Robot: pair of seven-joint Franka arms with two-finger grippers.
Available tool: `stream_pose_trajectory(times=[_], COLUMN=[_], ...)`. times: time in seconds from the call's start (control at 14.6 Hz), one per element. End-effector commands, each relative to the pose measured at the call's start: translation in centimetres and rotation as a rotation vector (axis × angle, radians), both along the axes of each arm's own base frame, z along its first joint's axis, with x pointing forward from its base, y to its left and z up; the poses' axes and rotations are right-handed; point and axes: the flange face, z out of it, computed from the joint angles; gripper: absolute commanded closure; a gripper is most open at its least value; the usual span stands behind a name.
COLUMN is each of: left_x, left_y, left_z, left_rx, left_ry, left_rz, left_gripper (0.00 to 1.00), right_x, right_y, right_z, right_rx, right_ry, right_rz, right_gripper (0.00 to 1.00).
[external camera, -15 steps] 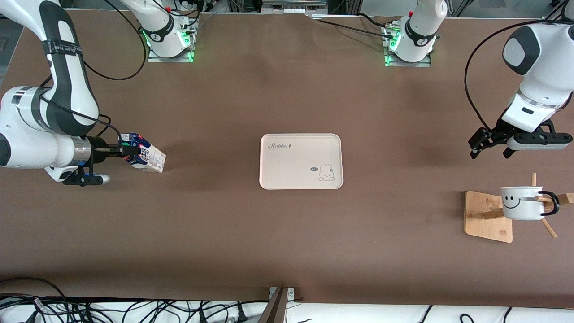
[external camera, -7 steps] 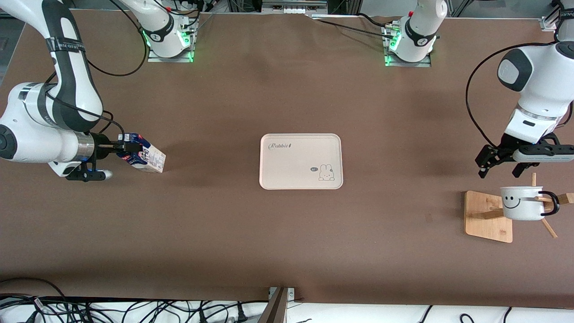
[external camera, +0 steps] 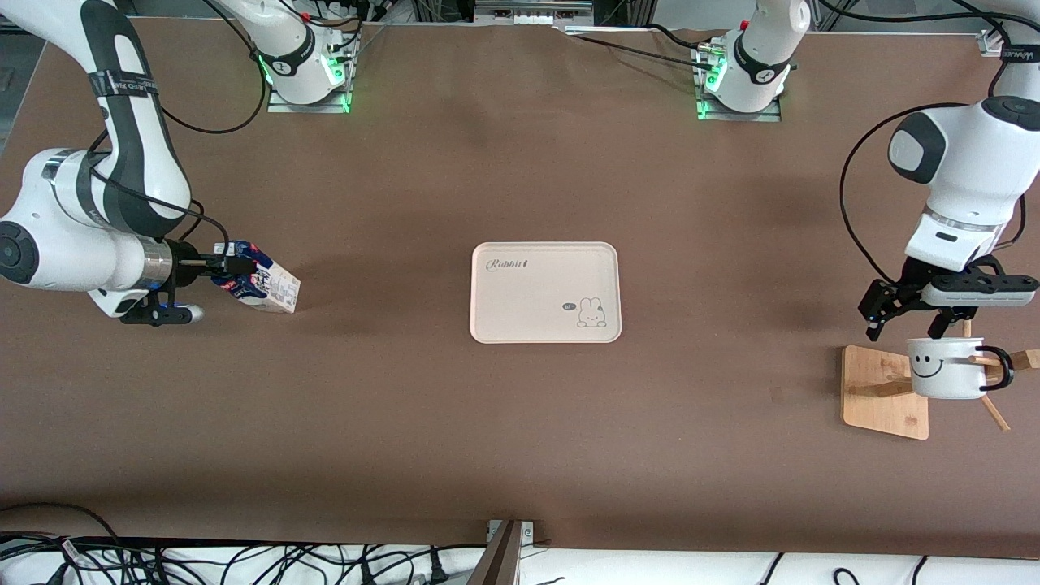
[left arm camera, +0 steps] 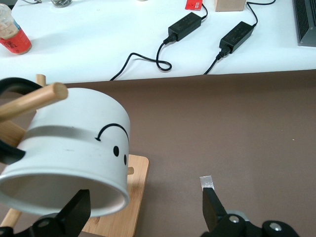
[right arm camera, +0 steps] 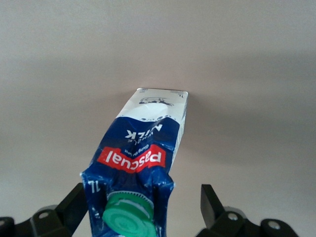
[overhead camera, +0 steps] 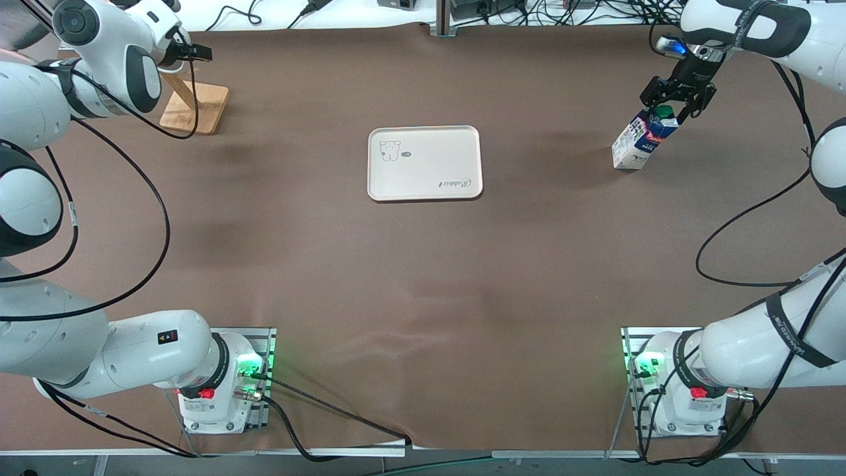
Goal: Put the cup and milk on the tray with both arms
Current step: 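Grasp the milk carton with the right gripper while the left gripper grasps the mug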
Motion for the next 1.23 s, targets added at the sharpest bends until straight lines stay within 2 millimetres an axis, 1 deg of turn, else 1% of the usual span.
stream_pose_trajectory(times=[0.0, 0.14, 0.21, 0.27, 0.41, 0.48, 0.89, 0.96, 1.03, 1.16], left_x=[1.6, 2.0, 2.3, 2.7, 3.2, 3.4, 3.5, 3.5, 3.5, 3.5], left_y=[0.3, 0.5, 0.5, 0.5, 0.9, 1.0, 1.4, 1.3, 1.4, 1.3], left_z=[0.2, -0.5, -0.5, -0.7, -0.7, -0.7, -1.7, -1.7, -1.7, -1.7], left_rx=[0.017, 0.013, 0.013, 0.012, 0.014, 0.014, 0.012, 0.012, 0.012, 0.013], left_ry=[-0.020, -0.011, -0.016, -0.016, -0.020, -0.023, -0.009, -0.009, -0.011, -0.011], left_rz=[-0.018, -0.017, -0.018, -0.018, -0.014, -0.012, -0.004, -0.006, -0.004, -0.007], left_gripper=[0.00, 0.00, 0.00, 0.00, 0.00, 0.00, 0.00, 0.03, 0.11, 0.26], right_x=[-1.3, -1.4, -1.5, -1.5, -1.5, -1.5, -1.4, -1.3, -1.3, -1.4], right_y=[-0.6, -0.6, -0.6, -0.6, -0.6, -0.6, -0.6, -0.6, -0.6, -0.5], right_z=[0.1, -0.1, -0.2, -0.3, -0.2, -0.1, 0.3, 0.4, 0.5, 1.3], right_rx=[-0.003, -0.003, -0.003, -0.003, -0.003, -0.003, -0.005, -0.005, -0.005, -0.001], right_ry=[-0.010, -0.006, -0.003, -0.003, -0.003, -0.004, -0.007, -0.008, -0.010, -0.018], right_rz=[0.012, 0.012, 0.012, 0.012, 0.012, 0.010, -0.007, -0.007, -0.007, -0.007], right_gripper=[0.00, 0.00, 0.09, 0.26, 0.71, 0.75, 0.77, 0.77, 0.77, 0.77])
